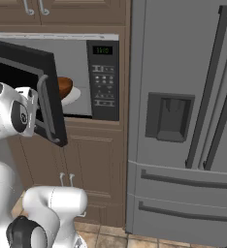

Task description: Pick the corn from the sink and place it in the bowl. Then pick the bowl and place it in the microwave. Then close the microwave door and press the start button.

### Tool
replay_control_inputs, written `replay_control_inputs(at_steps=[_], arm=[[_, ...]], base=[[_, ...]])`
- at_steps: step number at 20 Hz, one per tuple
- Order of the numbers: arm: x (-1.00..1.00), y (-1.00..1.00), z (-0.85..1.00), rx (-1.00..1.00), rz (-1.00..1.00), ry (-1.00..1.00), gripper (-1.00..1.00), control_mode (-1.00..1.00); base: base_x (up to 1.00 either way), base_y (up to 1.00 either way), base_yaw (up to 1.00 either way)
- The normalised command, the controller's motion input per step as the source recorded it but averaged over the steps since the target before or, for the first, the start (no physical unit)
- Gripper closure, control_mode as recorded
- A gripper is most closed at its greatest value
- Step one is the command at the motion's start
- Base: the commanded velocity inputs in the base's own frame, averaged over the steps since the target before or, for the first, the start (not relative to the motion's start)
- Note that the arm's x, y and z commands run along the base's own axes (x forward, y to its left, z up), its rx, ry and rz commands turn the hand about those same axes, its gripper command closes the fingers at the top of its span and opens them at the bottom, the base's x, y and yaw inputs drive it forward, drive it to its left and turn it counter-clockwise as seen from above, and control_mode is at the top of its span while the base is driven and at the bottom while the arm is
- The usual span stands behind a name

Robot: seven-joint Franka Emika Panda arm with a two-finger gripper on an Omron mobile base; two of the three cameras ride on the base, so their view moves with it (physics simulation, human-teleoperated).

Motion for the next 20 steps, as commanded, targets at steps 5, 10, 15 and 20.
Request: replay_control_inputs(at_steps=[5,10,15,20], arm=[[1.0,-0.09,-0.06,0.0,0.02,0.0,-1.0,-1.0],[1.0,0.0,-0.08,0.0,0.0,0.0,-1.0,-1.0],[1.0,0.0,-0.01,0.0,0.0,0.0,-1.0,-1.0],[0.99,0.0,-0.07,0.0,0.0,0.0,-1.0,-1.0]], base=[[0.0,0.0,0.0],[0.0,0.0,0.0],[0.0,0.0,0.0],[0.0,0.0,0.0]])
